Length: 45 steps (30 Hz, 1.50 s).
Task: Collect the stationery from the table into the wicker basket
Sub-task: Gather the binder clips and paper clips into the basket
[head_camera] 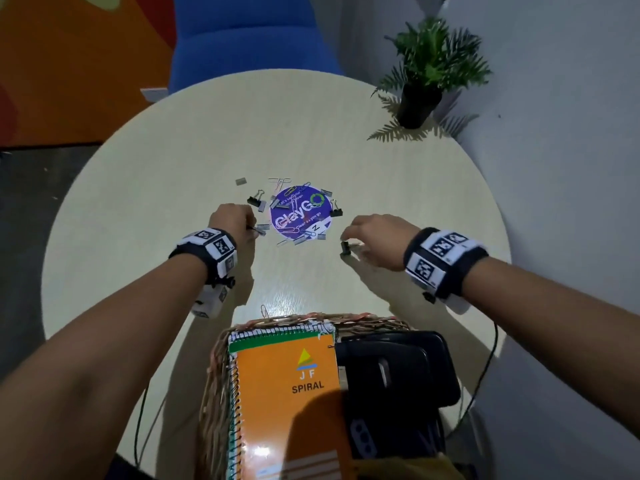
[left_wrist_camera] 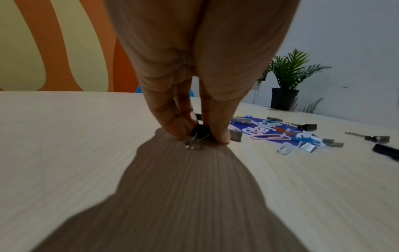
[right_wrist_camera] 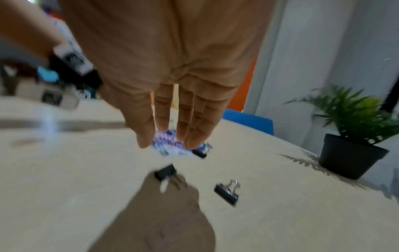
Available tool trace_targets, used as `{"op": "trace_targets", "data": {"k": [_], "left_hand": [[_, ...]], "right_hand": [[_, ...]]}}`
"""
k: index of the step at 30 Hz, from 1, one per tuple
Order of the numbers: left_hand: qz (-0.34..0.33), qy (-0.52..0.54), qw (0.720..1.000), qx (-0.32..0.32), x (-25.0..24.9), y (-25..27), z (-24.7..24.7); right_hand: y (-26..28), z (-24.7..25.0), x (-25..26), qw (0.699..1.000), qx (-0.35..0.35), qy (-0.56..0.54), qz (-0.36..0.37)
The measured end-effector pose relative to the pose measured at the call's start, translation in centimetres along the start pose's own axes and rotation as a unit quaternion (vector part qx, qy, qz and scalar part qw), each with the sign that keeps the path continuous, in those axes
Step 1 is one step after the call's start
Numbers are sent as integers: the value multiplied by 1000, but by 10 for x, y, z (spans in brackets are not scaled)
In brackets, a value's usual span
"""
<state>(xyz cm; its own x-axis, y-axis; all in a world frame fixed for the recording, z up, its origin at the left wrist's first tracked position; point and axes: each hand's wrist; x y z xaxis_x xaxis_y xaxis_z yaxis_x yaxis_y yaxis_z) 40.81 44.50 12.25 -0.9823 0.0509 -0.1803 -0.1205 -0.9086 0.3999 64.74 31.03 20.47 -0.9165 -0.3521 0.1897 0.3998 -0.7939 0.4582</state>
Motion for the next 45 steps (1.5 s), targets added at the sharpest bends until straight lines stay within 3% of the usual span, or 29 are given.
{"op": "trace_targets", "data": {"k": [2,5,9,11,14,21,24,28,30,34,38,42,45], "left_hand": [[-1,21,1000,5,2,1,3],[-1,75,997,-3,6,13,19],[-95,90,991,1,6,71,57],[-146,107,983,34,10,115,63],[-203,110,965,126,22,174,53],[-228,86,952,187,46,239,-6],[-216,81,958,170,55,234,-8],[-194,134,972,20,62,197,25],[-211,106,971,-28,60,168,36],[-297,-13,954,27,55,113,21],[-337,-121,927,111,47,97,-8],[-333,-124,925,137,40,98,-21],[-348,-144,916,141,40,96,-25]], "right_hand": [[-27,-14,-8,1000,24,17,2],[-50,-32,-15,999,4,32,-2],[-62,-39,-17,1000,3,9,-7],[-65,-39,-17,1000,-2,-13,-19],[-65,-35,-14,998,-13,-56,-28],[-23,4,38,991,-23,-122,57],[5,16,74,986,14,-110,125],[32,13,119,974,71,-58,209],[39,8,135,967,89,-34,235],[40,7,145,959,86,-46,267],[41,22,119,969,33,-86,228],[39,22,48,984,-60,-130,109],[28,-1,-7,994,-60,-82,28]]}}
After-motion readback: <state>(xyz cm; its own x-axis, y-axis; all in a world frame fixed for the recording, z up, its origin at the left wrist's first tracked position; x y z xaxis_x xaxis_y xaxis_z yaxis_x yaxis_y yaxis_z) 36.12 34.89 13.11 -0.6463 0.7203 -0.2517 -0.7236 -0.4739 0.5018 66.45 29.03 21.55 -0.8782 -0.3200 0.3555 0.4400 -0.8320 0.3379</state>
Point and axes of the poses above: each hand's wrist, its own y-axis away from the middle knuckle, its own z-axis out of the back of the hand, x = y × z, and after that the axes turned 12 degrees about z, right-handed
